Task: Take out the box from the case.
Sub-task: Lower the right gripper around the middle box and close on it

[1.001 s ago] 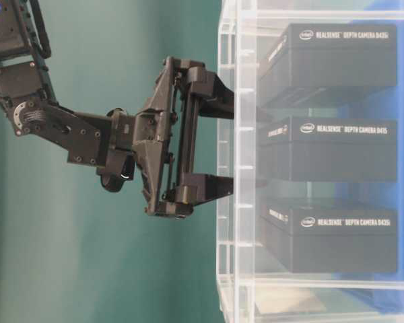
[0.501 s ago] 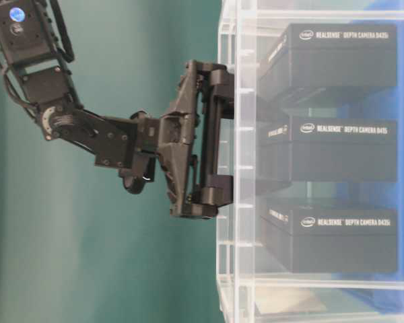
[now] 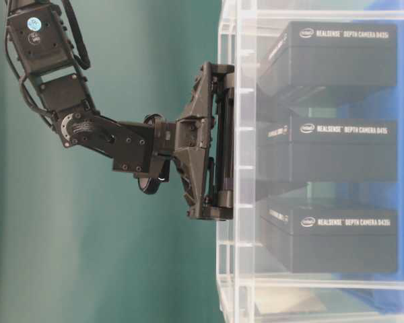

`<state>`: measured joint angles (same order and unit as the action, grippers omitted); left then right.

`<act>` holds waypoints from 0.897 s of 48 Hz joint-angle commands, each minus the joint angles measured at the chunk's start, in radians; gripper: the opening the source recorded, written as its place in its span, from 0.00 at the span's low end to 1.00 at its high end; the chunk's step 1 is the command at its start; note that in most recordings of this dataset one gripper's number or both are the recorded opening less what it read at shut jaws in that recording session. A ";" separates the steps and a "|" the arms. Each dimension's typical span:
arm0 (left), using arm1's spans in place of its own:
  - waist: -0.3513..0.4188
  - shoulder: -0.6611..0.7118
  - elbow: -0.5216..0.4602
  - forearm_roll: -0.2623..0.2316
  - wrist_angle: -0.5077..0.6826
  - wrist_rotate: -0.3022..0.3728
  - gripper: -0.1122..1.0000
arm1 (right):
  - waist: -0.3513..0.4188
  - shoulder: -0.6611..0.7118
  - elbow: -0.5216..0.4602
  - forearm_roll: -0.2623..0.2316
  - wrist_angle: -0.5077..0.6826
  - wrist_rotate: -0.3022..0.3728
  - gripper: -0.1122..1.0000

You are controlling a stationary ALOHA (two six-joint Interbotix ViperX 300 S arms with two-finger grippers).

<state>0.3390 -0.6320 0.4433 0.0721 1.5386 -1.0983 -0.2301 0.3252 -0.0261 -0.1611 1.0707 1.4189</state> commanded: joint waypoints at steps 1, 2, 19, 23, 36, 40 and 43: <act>0.002 -0.005 -0.012 0.002 -0.003 0.000 0.92 | 0.000 -0.018 -0.009 0.000 -0.002 0.008 0.95; 0.003 -0.005 -0.012 0.002 -0.003 0.000 0.92 | 0.000 -0.018 -0.009 0.000 -0.002 0.009 0.95; 0.002 -0.005 -0.012 0.002 -0.002 0.000 0.92 | 0.005 -0.018 -0.009 0.005 0.000 0.064 0.70; 0.003 -0.005 -0.012 0.002 -0.003 0.000 0.92 | 0.005 -0.018 -0.009 0.006 -0.003 0.069 0.70; 0.002 -0.005 -0.012 0.002 -0.003 0.000 0.92 | 0.005 -0.018 -0.009 0.005 0.002 0.071 0.70; 0.003 -0.005 -0.012 0.002 -0.002 0.000 0.92 | 0.008 -0.018 -0.009 0.006 0.005 0.080 0.70; 0.003 -0.005 -0.012 0.002 -0.003 0.000 0.92 | 0.008 -0.020 -0.014 0.006 0.008 0.097 0.70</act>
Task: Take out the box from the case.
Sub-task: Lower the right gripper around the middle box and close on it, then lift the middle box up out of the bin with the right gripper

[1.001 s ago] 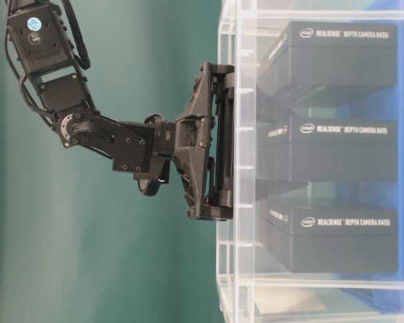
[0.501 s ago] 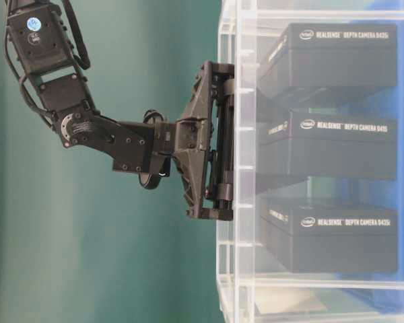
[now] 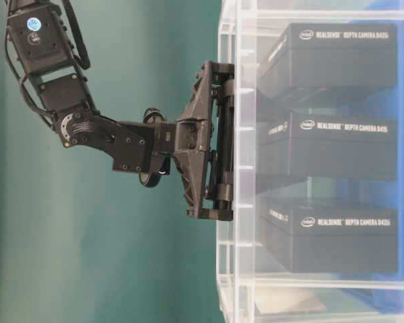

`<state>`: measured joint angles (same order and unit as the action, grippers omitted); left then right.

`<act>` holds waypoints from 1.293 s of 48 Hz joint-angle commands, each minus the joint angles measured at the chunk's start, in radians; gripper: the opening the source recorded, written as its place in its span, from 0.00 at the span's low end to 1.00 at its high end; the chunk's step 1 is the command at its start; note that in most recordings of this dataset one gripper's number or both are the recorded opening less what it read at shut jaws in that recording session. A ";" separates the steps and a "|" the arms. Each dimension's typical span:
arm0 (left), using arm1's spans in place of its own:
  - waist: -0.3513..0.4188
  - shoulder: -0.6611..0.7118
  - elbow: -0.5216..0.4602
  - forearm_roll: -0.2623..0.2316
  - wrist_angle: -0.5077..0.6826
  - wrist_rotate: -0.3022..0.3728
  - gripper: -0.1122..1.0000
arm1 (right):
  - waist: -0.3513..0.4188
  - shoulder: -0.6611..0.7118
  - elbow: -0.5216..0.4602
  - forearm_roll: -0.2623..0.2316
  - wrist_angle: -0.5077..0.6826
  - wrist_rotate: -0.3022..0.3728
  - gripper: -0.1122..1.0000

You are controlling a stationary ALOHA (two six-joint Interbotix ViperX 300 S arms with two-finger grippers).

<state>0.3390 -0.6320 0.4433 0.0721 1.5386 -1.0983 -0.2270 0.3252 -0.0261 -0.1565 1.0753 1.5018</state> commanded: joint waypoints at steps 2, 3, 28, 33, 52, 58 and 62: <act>0.002 -0.005 -0.012 0.002 -0.003 0.000 0.92 | 0.006 -0.021 -0.017 0.002 0.005 0.028 0.70; 0.002 -0.005 -0.012 0.002 -0.003 0.000 0.92 | 0.006 -0.021 -0.020 0.000 0.005 0.035 0.70; 0.002 -0.005 -0.012 0.002 -0.003 0.002 0.92 | 0.008 -0.072 -0.117 -0.006 0.106 0.049 0.70; 0.003 -0.006 -0.014 0.002 -0.003 0.002 0.92 | 0.008 -0.089 -0.143 -0.003 0.155 0.040 0.70; 0.002 -0.005 -0.014 0.002 -0.003 0.003 0.92 | 0.008 -0.115 -0.290 -0.002 0.337 0.009 0.70; 0.002 -0.006 -0.012 0.002 -0.003 0.003 0.92 | 0.008 -0.117 -0.344 -0.002 0.376 -0.012 0.70; 0.002 -0.012 -0.011 0.002 -0.003 0.002 0.92 | 0.008 -0.117 -0.373 -0.003 0.399 -0.020 0.70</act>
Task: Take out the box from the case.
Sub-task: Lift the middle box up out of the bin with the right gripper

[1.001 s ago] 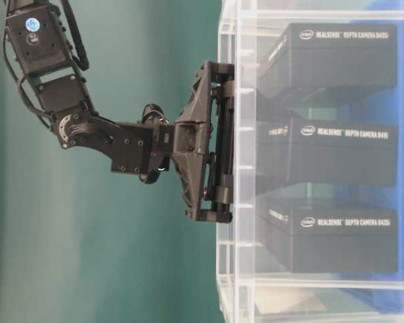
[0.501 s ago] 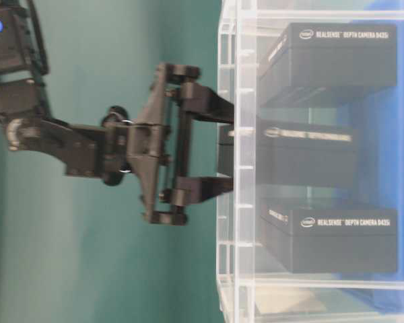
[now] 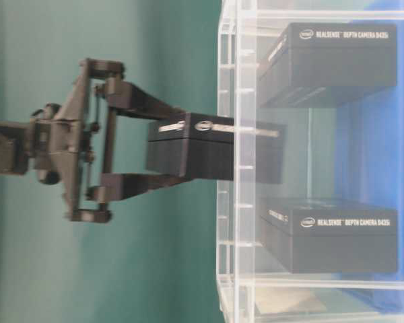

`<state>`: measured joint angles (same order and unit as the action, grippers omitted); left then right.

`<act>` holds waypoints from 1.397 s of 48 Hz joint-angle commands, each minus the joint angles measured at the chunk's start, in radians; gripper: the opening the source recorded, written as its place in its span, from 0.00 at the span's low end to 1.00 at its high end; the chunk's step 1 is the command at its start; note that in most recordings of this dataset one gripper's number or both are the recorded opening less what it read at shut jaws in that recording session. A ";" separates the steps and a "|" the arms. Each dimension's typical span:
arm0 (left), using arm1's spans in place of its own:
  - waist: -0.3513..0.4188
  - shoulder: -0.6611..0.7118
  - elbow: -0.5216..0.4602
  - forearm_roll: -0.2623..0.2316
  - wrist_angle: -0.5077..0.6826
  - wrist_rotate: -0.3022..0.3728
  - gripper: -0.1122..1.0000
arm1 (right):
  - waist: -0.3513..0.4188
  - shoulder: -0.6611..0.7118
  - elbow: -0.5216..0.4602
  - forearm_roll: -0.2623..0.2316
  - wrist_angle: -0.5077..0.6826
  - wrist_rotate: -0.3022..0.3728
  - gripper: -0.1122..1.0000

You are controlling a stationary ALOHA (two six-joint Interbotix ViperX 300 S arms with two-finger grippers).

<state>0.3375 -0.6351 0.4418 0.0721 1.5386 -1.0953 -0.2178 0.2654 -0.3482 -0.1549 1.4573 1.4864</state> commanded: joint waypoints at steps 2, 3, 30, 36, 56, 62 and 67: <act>0.005 -0.012 -0.008 0.002 -0.003 -0.002 0.92 | -0.003 -0.057 -0.064 -0.005 0.029 -0.006 0.70; 0.005 -0.014 -0.008 0.002 -0.003 -0.002 0.92 | -0.003 -0.057 -0.069 -0.005 0.034 -0.006 0.70; 0.003 -0.029 0.002 0.002 -0.003 -0.025 0.92 | -0.008 -0.055 -0.195 -0.008 0.155 -0.037 0.70; 0.003 -0.029 0.002 0.002 -0.003 -0.025 0.92 | -0.008 -0.057 -0.201 -0.008 0.158 -0.037 0.70; 0.005 -0.029 0.002 0.002 -0.003 -0.029 0.92 | -0.008 -0.055 -0.206 -0.006 0.158 -0.040 0.70; 0.005 -0.029 0.000 0.002 -0.003 -0.029 0.92 | -0.008 -0.055 -0.207 -0.006 0.158 -0.040 0.70; 0.005 -0.029 0.002 0.002 -0.003 -0.028 0.92 | -0.008 -0.057 -0.212 -0.006 0.158 -0.040 0.70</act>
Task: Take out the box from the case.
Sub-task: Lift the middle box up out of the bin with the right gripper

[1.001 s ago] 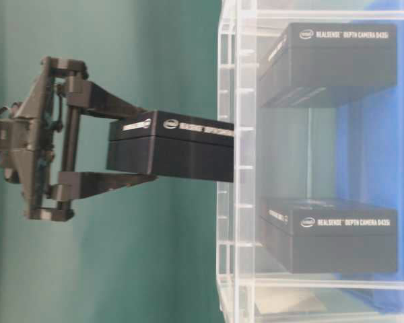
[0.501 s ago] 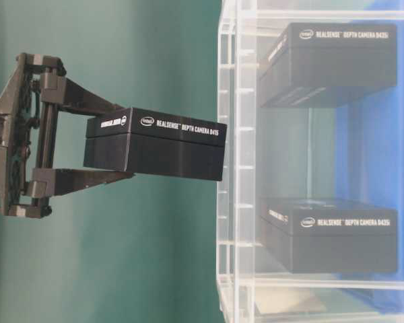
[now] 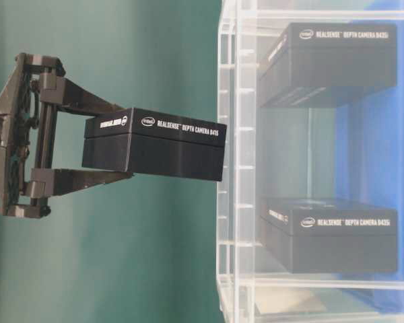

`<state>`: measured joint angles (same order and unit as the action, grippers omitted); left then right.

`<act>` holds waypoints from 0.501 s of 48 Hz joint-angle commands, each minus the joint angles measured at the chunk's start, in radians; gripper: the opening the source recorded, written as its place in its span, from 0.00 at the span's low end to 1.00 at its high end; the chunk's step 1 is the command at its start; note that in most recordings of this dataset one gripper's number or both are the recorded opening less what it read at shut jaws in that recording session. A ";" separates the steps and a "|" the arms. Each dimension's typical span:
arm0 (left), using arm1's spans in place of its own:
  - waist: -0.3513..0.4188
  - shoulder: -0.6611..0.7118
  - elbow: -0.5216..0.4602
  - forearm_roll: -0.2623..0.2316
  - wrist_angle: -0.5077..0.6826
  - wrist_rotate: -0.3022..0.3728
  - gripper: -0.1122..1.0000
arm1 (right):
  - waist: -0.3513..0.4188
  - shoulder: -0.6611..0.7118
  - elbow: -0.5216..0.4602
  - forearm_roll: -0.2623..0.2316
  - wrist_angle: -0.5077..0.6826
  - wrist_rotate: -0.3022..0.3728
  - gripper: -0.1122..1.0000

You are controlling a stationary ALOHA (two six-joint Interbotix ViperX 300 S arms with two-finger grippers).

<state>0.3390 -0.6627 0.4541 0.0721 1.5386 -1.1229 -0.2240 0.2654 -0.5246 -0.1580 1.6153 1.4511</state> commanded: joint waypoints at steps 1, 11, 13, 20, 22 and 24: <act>0.002 -0.002 -0.011 0.002 -0.003 0.000 0.92 | -0.002 -0.057 -0.037 -0.003 0.000 -0.005 0.70; 0.002 -0.002 -0.011 0.002 -0.003 0.000 0.92 | -0.002 -0.057 -0.044 -0.003 0.000 -0.006 0.70; 0.002 -0.002 -0.011 0.002 -0.003 0.000 0.92 | -0.002 -0.055 -0.044 -0.003 0.000 -0.011 0.70; 0.003 -0.002 -0.011 0.002 -0.003 0.000 0.92 | -0.002 -0.057 -0.046 -0.003 0.003 -0.012 0.70; 0.003 -0.002 -0.011 0.002 -0.003 0.000 0.92 | -0.003 -0.057 -0.048 -0.003 0.008 -0.012 0.70; 0.002 -0.002 -0.011 0.002 -0.003 -0.002 0.92 | -0.002 -0.057 -0.048 -0.003 0.012 -0.012 0.70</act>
<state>0.3390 -0.6627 0.4541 0.0721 1.5386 -1.1244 -0.2240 0.2654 -0.5384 -0.1580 1.6214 1.4419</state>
